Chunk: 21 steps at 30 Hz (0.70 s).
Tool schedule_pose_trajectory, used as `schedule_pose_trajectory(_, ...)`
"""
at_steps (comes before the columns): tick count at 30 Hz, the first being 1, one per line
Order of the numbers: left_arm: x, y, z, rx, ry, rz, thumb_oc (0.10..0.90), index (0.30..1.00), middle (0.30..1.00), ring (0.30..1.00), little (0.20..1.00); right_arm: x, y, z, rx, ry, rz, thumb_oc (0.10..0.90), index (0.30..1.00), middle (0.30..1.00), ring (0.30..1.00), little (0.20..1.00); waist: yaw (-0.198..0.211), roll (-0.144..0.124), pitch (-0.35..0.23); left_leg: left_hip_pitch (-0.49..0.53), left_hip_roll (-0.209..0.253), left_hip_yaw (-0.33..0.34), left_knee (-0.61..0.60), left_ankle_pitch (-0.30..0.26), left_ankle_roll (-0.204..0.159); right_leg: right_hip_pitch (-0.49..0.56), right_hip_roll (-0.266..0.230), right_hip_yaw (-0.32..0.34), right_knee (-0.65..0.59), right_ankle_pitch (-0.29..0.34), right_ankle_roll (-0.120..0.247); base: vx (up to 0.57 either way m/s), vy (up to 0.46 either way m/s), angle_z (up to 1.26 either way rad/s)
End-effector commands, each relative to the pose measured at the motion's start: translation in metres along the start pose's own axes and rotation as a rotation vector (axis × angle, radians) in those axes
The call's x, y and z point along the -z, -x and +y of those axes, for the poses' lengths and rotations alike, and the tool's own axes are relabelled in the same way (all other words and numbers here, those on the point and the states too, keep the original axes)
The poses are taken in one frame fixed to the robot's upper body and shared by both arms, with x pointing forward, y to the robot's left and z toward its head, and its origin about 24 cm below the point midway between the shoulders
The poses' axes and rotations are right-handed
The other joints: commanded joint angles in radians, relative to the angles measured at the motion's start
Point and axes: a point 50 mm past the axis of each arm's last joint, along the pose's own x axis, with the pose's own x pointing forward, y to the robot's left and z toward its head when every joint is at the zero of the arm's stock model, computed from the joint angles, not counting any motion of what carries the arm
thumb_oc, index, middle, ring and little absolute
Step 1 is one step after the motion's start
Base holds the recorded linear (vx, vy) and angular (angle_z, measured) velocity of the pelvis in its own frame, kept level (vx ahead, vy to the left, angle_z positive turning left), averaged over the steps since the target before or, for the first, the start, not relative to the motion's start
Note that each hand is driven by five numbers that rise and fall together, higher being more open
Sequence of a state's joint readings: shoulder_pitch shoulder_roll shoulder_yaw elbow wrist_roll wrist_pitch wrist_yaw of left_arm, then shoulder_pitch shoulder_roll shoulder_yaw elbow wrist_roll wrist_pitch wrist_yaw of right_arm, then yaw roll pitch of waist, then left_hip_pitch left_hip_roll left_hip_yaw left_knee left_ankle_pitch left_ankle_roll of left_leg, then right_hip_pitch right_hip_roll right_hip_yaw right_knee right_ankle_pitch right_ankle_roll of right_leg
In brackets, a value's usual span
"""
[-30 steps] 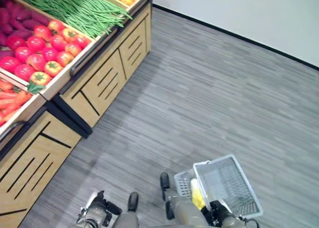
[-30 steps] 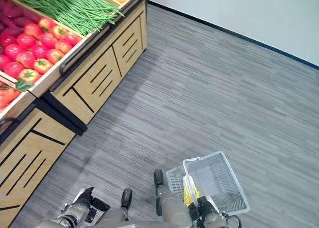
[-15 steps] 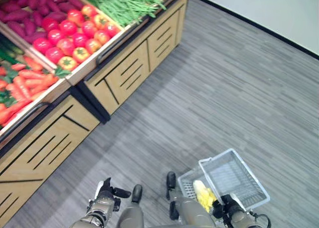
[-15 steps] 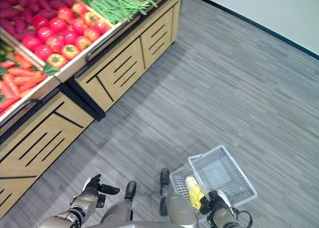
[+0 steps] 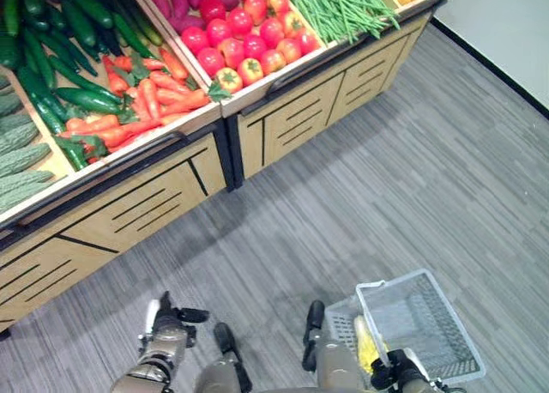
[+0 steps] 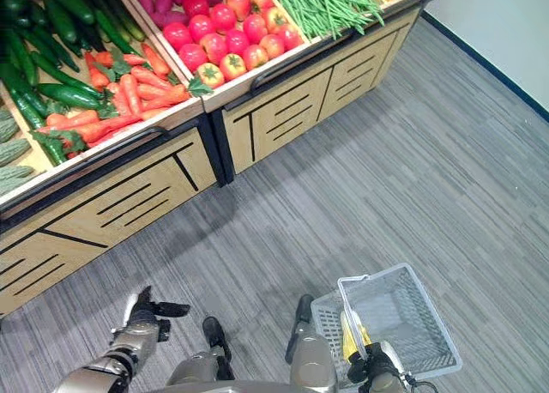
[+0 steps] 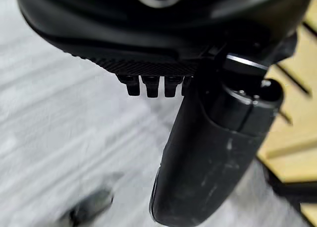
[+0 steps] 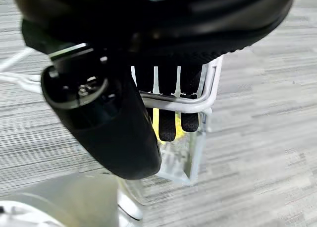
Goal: Get the vegetables into the basket
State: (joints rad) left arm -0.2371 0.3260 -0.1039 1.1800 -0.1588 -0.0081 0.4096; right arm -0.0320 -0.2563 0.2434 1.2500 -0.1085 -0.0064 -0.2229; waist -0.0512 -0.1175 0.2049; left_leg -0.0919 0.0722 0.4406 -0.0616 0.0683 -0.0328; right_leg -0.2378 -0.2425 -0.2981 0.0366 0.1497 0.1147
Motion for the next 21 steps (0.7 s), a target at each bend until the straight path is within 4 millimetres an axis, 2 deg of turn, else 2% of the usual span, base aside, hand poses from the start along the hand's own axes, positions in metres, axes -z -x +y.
schedule_pose_trajectory(1,-0.01,0.0,-0.003,-0.027,0.078,-0.022,0.9,1.0,1.0,1.0,1.0,-0.008,-0.001,-0.002,0.013,0.031,-0.03,0.4,0.3,0.3,0.3,0.3,0.007,-0.03,0.036,-0.038,0.024,-0.028,0.022,0.01,-0.02,0.11,0.029,0.067,0.002,-0.023,0.079,0.06,0.211,0.01)
schedule_pose_trajectory(4,-0.002,0.001,-0.003,-0.018,0.062,0.002,0.9,1.0,1.0,1.0,1.0,-0.013,-0.002,-0.002,0.013,0.031,-0.046,0.4,0.3,0.3,0.3,0.3,0.019,-0.046,0.033,-0.039,0.004,-0.038,0.049,-0.021,-0.004,0.113,0.009,0.069,0.033,-0.006,0.09,0.05,0.153,0.09)
schedule_pose_trajectory(5,0.004,0.001,-0.002,-0.012,0.043,0.017,0.9,1.0,1.0,1.0,1.0,-0.018,-0.002,-0.002,0.007,0.034,-0.058,0.4,0.3,0.3,0.3,0.3,0.029,-0.051,0.031,-0.034,-0.006,-0.043,0.062,-0.041,0.01,0.112,-0.003,0.072,0.082,-0.004,0.095,0.05,0.185,0.08)
schedule_pose_trajectory(7,0.009,0.003,-0.006,0.014,0.028,0.036,0.9,1.0,1.0,1.0,1.0,-0.021,-0.002,-0.002,0.005,0.03,-0.064,0.4,0.3,0.3,0.3,0.3,0.034,-0.046,0.035,-0.016,-0.019,-0.056,0.07,-0.056,0.026,0.092,-0.011,0.098,0.184,0.021,0.102,0.11,0.18,0.15)
schedule_pose_trajectory(8,0.009,0.004,-0.01,0.048,-0.01,0.024,0.9,1.0,1.0,1.0,1.0,-0.022,-0.003,-0.003,0.007,0.019,-0.064,0.4,0.3,0.3,0.3,0.3,0.019,-0.032,0.036,0.013,-0.026,-0.093,0.057,-0.064,0.03,0.054,0.033,0.178,0.223,0.021,0.091,0.2,0.145,0.33)
schedule_pose_trajectory(9,0.009,0.005,-0.012,0.06,-0.028,0.019,0.9,1.0,1.0,1.0,1.0,-0.022,-0.003,-0.004,0.008,0.018,-0.064,0.4,0.3,0.3,0.3,0.3,0.008,-0.021,0.039,0.031,-0.027,-0.115,0.046,-0.064,0.029,0.025,0.067,0.226,0.221,0.007,0.078,0.27,0.131,0.86)
schedule_pose_trajectory(10,0.01,0.006,-0.014,0.076,-0.051,0.018,0.9,1.0,1.0,1.0,1.0,-0.021,-0.003,-0.003,0.004,0.011,-0.063,0.4,0.3,0.3,0.3,0.3,-0.013,-0.008,0.047,0.051,-0.033,-0.156,0.036,-0.061,0.027,-0.023,0.114,0.286,0.194,-0.006,0.059,0.32,0.043,1.05)
schedule_pose_trajectory(11,0.007,0.006,-0.018,0.101,-0.093,0.0,0.9,1.0,1.0,1.0,1.0,-0.016,-0.002,-0.001,-0.004,0.013,-0.052,0.4,0.3,0.3,0.3,0.3,-0.049,-0.004,0.063,0.073,-0.059,-0.232,0.023,-0.063,0.028,-0.066,0.189,0.397,0.13,-0.006,0.051,0.3,-0.006,1.16)
schedule_pose_trajectory(12,0.006,0.006,-0.019,0.105,-0.103,-0.003,0.9,1.0,1.0,1.0,1.0,-0.013,-0.002,-0.002,-0.002,0.012,-0.046,0.4,0.3,0.3,0.3,0.3,-0.064,0.001,0.067,0.079,-0.066,-0.256,0.015,-0.064,0.028,-0.079,0.208,0.428,0.116,-0.002,0.05,0.26,-0.052,1.27)
schedule_pose_trajectory(13,0.005,0.007,-0.022,0.117,-0.124,-0.012,0.9,1.0,1.0,1.0,1.0,-0.007,-0.001,0.0,-0.007,0.019,-0.033,0.4,0.3,0.3,0.3,0.3,-0.076,-0.001,0.066,0.079,-0.084,-0.297,0.002,-0.057,0.03,-0.084,0.223,0.434,0.1,0.004,0.049,0.11,-0.05,1.74)
schedule_pose_trajectory(16,0.006,0.008,-0.025,0.135,-0.146,-0.015,0.9,1.0,1.0,1.0,1.0,-0.005,-0.001,-0.001,-0.009,0.043,-0.027,0.4,0.3,0.3,0.3,0.3,-0.072,-0.001,0.051,0.06,-0.091,-0.324,-0.013,-0.034,0.025,-0.035,0.224,0.448,0.061,-0.014,0.036,0.0,-0.083,1.88)
schedule_pose_trajectory(21,0.013,0.01,-0.028,0.143,-0.159,0.006,0.9,1.0,1.0,1.0,1.0,-0.008,-0.001,-0.002,-0.011,0.082,-0.038,0.4,0.3,0.3,0.3,0.3,-0.058,0.013,0.031,0.048,-0.078,-0.353,-0.02,-0.019,0.011,-0.01,0.23,0.409,0.043,-0.034,0.016,0.04,-0.12,0.16)
